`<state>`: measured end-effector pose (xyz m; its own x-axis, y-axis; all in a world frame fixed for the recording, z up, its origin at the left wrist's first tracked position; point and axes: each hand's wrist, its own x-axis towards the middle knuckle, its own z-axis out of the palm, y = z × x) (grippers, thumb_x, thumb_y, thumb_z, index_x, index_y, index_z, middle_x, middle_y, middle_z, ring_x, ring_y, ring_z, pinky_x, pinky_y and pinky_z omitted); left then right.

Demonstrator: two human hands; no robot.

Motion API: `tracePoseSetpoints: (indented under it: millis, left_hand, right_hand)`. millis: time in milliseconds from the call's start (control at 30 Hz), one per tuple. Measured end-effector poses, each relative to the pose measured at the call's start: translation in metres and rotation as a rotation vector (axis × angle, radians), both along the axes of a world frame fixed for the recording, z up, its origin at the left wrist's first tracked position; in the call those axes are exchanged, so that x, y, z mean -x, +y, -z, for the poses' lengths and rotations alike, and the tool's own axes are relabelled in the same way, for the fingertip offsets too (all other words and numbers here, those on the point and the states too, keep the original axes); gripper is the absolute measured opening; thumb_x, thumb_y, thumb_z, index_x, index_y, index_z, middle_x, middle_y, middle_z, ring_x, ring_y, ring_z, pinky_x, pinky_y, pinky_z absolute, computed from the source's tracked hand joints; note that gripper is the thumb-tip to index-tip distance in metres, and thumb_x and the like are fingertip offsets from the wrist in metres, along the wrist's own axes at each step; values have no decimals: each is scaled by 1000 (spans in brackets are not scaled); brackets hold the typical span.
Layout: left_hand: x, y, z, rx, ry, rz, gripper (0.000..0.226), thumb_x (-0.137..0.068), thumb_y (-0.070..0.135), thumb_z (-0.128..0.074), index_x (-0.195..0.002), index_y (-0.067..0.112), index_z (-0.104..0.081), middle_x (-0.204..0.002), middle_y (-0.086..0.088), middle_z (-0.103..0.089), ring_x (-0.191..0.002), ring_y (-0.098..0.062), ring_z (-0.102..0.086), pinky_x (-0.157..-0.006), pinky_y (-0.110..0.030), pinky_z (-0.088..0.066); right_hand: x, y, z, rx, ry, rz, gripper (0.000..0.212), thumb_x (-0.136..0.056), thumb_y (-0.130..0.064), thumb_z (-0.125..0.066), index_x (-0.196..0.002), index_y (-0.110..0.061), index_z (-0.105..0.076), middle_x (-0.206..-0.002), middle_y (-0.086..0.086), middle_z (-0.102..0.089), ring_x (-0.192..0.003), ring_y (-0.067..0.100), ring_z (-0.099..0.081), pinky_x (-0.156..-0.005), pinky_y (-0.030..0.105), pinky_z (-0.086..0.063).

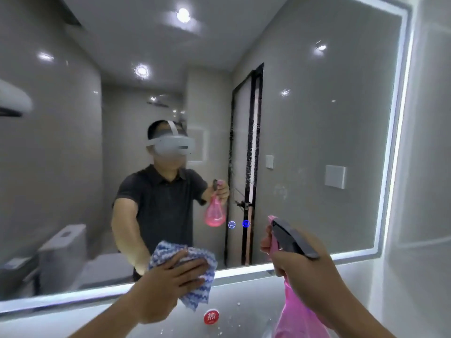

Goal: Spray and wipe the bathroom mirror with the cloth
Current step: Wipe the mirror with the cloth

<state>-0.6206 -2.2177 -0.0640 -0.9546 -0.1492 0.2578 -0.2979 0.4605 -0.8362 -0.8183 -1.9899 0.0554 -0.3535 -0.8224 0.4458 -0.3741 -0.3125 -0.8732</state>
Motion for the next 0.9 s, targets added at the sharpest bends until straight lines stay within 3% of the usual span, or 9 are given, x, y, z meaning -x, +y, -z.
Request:
tracePoseSetpoints:
  millis: [100, 267, 333, 400, 467, 533, 600, 733, 900]
  left_hand:
    - [-13, -4, -19, -37, 0, 22, 52, -74, 29, -51, -126, 35, -57, -139, 9, -53, -145, -15, -15, -118, -45, 1]
    - [8, -12, -170, 27, 889, -28, 60, -88, 24, -34, -147, 19, -26, -156, -10, -23, -145, -27, -13, -115, -40, 13]
    - [23, -7, -184, -11, 1070, -65, 63, -89, 27, -34, -149, 20, -20, -159, -10, -9, -146, -28, -3, -113, -40, 19]
    - [38, 0, -146, -45, 973, -60, 61, -90, 28, -28, -149, 23, -17, -158, -9, -10, -146, -29, -5, -116, -48, 7]
    - [46, 12, -79, -90, 659, 3, 61, -83, 26, -35, -144, 24, -32, -152, -7, -32, -141, -30, -26, -115, -49, -6]
    - [41, 18, -27, -98, 340, -47, 65, -72, 27, -45, -138, 26, -44, -145, -1, -46, -134, -26, -41, -115, -45, -8]
    - [33, 13, -15, -71, 273, -81, 66, -69, 22, -43, -135, 26, -46, -142, 1, -49, -135, -21, -39, -116, -43, -8]
    - [35, 6, -70, -40, 508, -51, 59, -87, 24, -32, -146, 29, -25, -145, -7, -44, -144, -20, -17, -115, -45, -8]
    - [103, 1, -204, -1, 1081, -236, 65, -86, 32, -28, -146, 8, -25, -154, -23, -20, -143, -39, -14, -112, -60, -8]
  right_hand:
    - [-2, 4, -2, 6, 23, 9, 37, -58, 2, -54, -90, -12, -67, -77, 9, -68, -59, 12, -55, -38, 10, -35]
    - [4, 10, -7, 6, 104, 30, 28, -55, -4, -53, -81, -4, -63, -88, 21, -68, -70, 31, -57, -49, 22, -40]
    - [11, 8, -7, 16, 109, 31, 24, -63, 5, -53, -83, -6, -63, -89, 21, -68, -79, 34, -61, -53, 25, -41]
    - [18, 6, -5, 22, 66, -1, 36, -60, 3, -55, -91, -11, -66, -86, 15, -70, -77, 28, -63, -48, 19, -42]
    - [28, 2, -3, 29, 19, -23, 47, -51, -3, -53, -95, -12, -67, -82, 10, -71, -68, 21, -62, -40, 14, -39]
    - [42, -3, 1, 31, -5, -20, 44, -50, -2, -54, -90, -13, -69, -75, 5, -71, -70, 25, -64, -38, 13, -39]
    - [60, -10, 1, 52, -38, -15, 38, -48, -5, -52, -81, -16, -69, -67, 4, -68, -65, 25, -62, -38, 12, -39]
    - [109, -31, 0, 31, -43, -10, 7, -65, 5, -51, -67, 1, -57, -63, 23, -51, -55, 17, -41, -39, 15, -30]
    - [163, -50, 0, 17, 44, -94, 22, -72, 7, -51, -58, -10, -49, -46, -4, -44, -43, 8, -36, -34, 8, -29]
